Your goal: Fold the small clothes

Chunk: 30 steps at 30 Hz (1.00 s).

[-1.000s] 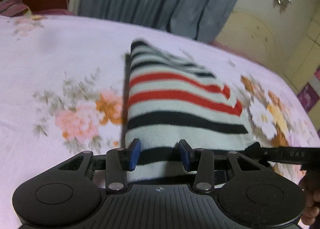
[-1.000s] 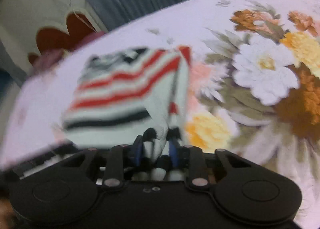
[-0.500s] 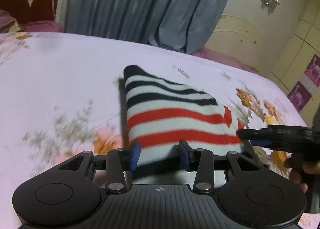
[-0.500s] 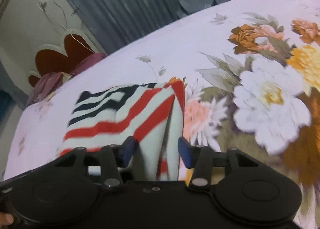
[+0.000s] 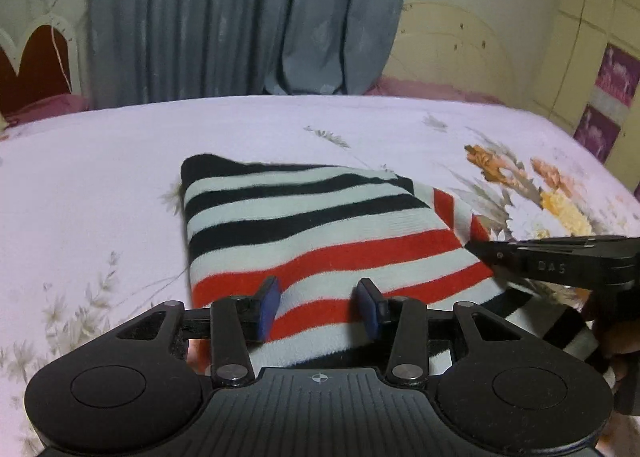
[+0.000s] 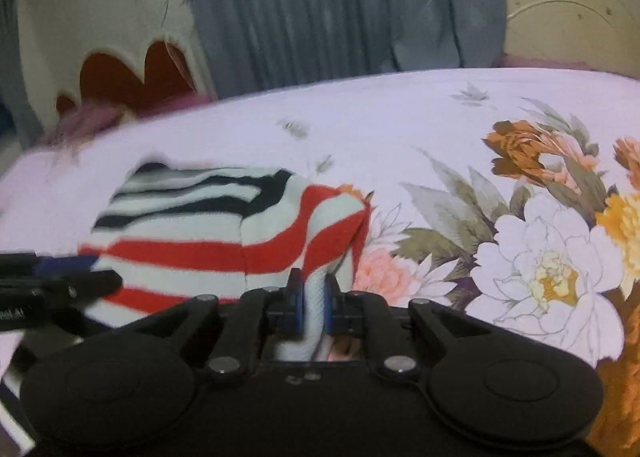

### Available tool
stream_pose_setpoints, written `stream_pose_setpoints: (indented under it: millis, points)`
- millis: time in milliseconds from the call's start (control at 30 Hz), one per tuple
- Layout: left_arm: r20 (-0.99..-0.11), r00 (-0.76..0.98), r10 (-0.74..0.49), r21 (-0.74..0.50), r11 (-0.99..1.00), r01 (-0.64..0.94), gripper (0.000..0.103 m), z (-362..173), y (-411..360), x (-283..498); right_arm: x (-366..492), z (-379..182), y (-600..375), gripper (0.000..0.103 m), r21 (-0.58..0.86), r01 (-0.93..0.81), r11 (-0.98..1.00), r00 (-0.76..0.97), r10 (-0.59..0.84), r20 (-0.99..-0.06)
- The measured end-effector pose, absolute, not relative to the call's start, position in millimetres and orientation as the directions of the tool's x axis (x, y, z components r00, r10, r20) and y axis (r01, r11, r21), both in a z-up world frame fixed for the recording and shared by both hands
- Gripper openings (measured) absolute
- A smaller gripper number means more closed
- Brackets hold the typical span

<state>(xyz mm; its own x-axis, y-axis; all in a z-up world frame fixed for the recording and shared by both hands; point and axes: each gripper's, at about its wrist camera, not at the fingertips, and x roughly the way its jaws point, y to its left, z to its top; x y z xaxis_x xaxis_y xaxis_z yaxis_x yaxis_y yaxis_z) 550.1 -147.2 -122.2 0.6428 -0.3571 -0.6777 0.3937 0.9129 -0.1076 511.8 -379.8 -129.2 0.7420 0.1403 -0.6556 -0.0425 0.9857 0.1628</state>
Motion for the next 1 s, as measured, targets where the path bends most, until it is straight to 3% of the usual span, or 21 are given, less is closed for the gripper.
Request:
stream_pose_setpoints:
  millis: [167, 267, 333, 400, 533, 567, 633, 667, 767, 833, 900, 933, 1000]
  points:
    - [-0.681, 0.621, -0.389, -0.128, 0.898, 0.422, 0.041, -122, -143, 553, 509, -127, -380, 0.010, 0.154, -0.034, 0.987, 0.746, 0.128, -0.654]
    - [-0.702, 0.595, -0.392, -0.121, 0.889, 0.442, 0.042, -116, -143, 558, 512, -122, -379, 0.019, 0.150, -0.029, 0.988, 0.731, 0.123, -0.672]
    - [-0.713, 0.574, -0.404, -0.141, 0.883, 0.447, 0.042, -113, -139, 564, 512, -104, -383, 0.024, 0.163, -0.015, 0.987, 0.764, 0.117, -0.634]
    - [-0.719, 0.562, -0.409, -0.146, 0.879, 0.453, 0.042, -116, -140, 567, 518, -95, -389, 0.032, 0.197, 0.003, 0.980, 0.788, 0.119, -0.604]
    - [-0.704, 0.579, -0.410, -0.137, 0.879, 0.456, 0.042, -112, -142, 565, 558, -110, -418, 0.032, 0.352, 0.120, 0.928, 0.706, 0.170, -0.687]
    - [-0.690, 0.588, -0.422, -0.150, 0.878, 0.454, 0.042, -111, -140, 564, 565, -117, -424, 0.031, 0.407, 0.140, 0.903, 0.685, 0.208, -0.698]
    - [-0.707, 0.574, -0.414, -0.149, 0.880, 0.451, 0.042, -114, -141, 566, 567, -121, -428, 0.009, 0.460, 0.130, 0.878, 0.694, 0.251, -0.675]
    - [-0.713, 0.568, -0.412, -0.140, 0.877, 0.460, 0.042, -116, -142, 566, 564, -117, -426, 0.009, 0.461, 0.092, 0.883, 0.722, 0.259, -0.641]
    - [-0.741, 0.527, -0.416, -0.126, 0.857, 0.499, 0.042, -116, -146, 572, 555, -110, -405, 0.009, 0.269, -0.024, 0.963, 0.780, 0.186, -0.598]
    - [-0.758, 0.499, -0.421, -0.134, 0.849, 0.511, 0.042, -114, -147, 577, 562, -134, -391, 0.010, 0.105, -0.066, 0.992, 0.720, 0.120, -0.684]
    - [-0.767, 0.487, -0.418, -0.122, 0.840, 0.528, 0.042, -111, -148, 578, 558, -132, -393, 0.012, 0.113, -0.064, 0.992, 0.726, 0.124, -0.676]
    - [-0.766, 0.488, -0.418, -0.121, 0.840, 0.529, 0.042, -108, -147, 578, 559, -126, -395, 0.023, 0.121, -0.045, 0.992, 0.718, 0.116, -0.686]
    - [-0.735, 0.513, -0.443, -0.139, 0.839, 0.526, 0.042, -98, -143, 579, 550, -105, -398, 0.028, 0.105, -0.007, 0.994, 0.766, 0.073, -0.638]
